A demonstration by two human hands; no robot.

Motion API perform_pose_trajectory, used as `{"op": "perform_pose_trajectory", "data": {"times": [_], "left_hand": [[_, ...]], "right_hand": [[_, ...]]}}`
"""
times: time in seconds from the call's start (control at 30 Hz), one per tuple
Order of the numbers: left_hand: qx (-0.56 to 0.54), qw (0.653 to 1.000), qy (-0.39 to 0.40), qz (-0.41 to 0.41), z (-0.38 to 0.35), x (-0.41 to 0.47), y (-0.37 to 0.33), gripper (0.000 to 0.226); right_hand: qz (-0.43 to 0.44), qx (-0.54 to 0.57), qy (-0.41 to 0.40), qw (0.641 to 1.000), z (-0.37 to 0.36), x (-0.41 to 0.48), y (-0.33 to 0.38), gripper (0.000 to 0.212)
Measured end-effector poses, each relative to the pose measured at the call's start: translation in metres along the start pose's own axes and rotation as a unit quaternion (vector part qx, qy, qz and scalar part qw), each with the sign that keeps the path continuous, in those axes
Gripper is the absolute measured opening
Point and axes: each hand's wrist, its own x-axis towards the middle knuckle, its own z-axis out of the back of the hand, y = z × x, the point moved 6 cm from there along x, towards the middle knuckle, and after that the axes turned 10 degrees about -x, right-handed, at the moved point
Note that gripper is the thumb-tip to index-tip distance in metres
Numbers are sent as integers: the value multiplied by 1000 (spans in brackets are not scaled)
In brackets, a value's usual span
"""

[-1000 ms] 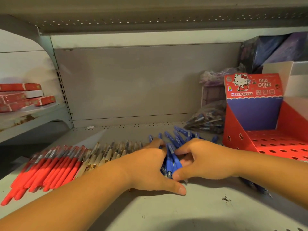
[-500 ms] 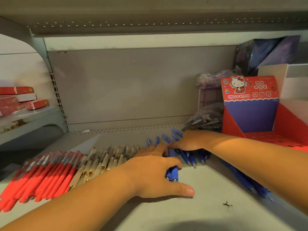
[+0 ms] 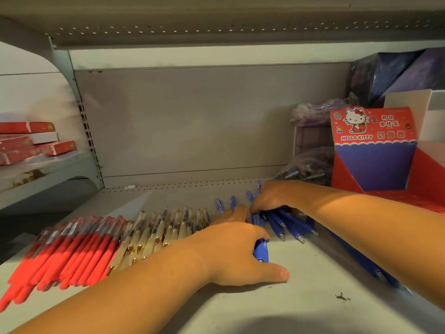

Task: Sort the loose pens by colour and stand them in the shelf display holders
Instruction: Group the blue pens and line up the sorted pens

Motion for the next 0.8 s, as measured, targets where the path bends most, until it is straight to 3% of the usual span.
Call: {"op": "perform_pose_trajectory", "data": {"times": [0.1, 0.37, 0.43, 0.67, 0.8], "left_hand": [[-6, 1000, 15, -2, -1, -1, 1, 72], [1, 1000, -27, 0, 0, 0, 2, 71], [1, 999, -39, 7, -1, 1, 4, 75], [-11, 997, -73, -11, -3, 5, 5, 65], [-16, 996, -85, -13, -1, 5, 5, 82]], "right_hand": [[6, -3, -20, 1000, -1, 1, 2, 18], [38, 73, -29, 996, -4, -7, -3, 5], [44, 76, -10, 996, -6, -15, -5, 20], [56, 159, 39, 985, -23, -56, -13, 7], [83, 234, 90, 965, -29, -82, -13, 16]]}}
